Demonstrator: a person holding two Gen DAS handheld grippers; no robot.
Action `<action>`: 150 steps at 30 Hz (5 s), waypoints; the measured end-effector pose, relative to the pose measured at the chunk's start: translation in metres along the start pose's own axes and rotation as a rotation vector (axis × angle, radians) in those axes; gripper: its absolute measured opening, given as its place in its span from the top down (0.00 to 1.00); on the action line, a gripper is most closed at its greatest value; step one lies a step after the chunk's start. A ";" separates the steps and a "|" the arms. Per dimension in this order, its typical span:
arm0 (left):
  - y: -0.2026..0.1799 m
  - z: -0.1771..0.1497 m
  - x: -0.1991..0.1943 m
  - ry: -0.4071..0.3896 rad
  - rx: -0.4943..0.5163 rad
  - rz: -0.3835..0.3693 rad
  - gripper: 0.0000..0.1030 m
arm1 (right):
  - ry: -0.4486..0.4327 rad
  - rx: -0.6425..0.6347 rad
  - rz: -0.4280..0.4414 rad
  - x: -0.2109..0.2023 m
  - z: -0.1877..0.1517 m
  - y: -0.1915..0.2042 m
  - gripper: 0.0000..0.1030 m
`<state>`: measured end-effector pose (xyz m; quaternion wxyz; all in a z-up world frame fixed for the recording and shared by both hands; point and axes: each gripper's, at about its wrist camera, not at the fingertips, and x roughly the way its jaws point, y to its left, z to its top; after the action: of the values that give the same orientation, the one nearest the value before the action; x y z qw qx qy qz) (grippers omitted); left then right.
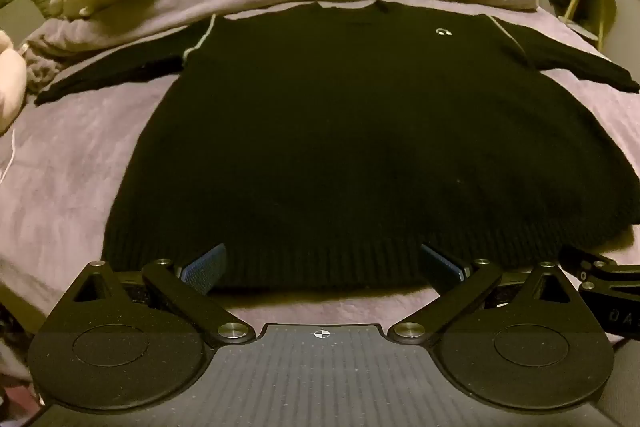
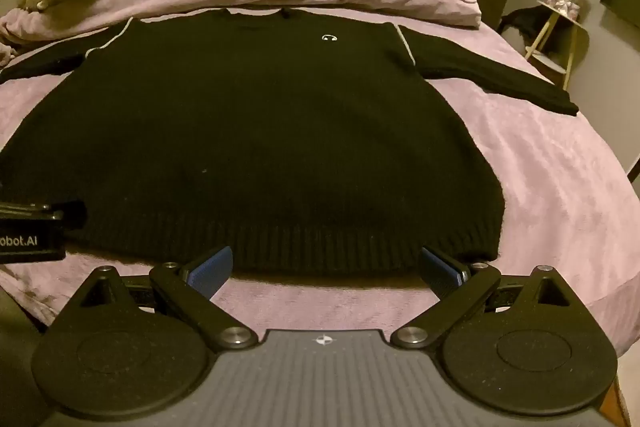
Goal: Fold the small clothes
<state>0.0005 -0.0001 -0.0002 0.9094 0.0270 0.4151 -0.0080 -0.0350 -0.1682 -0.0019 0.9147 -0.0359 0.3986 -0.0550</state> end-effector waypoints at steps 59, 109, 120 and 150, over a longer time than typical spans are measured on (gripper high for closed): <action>0.000 0.002 -0.002 0.017 -0.022 -0.009 0.00 | -0.039 0.008 0.028 -0.010 0.003 -0.003 0.04; 0.000 0.001 0.006 0.057 -0.038 -0.033 0.00 | -0.027 0.032 0.055 0.000 -0.003 -0.004 0.04; -0.006 0.000 0.014 0.076 -0.032 -0.035 0.00 | -0.036 0.068 0.078 0.005 -0.007 -0.009 0.04; -0.039 0.167 0.159 -0.076 0.012 -0.066 0.00 | -0.046 0.432 0.224 0.163 0.070 -0.132 0.04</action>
<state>0.2291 -0.0474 -0.0126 0.9235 0.0182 0.3808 -0.0413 0.1168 -0.3188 -0.0582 0.9104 0.2036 0.3582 -0.0365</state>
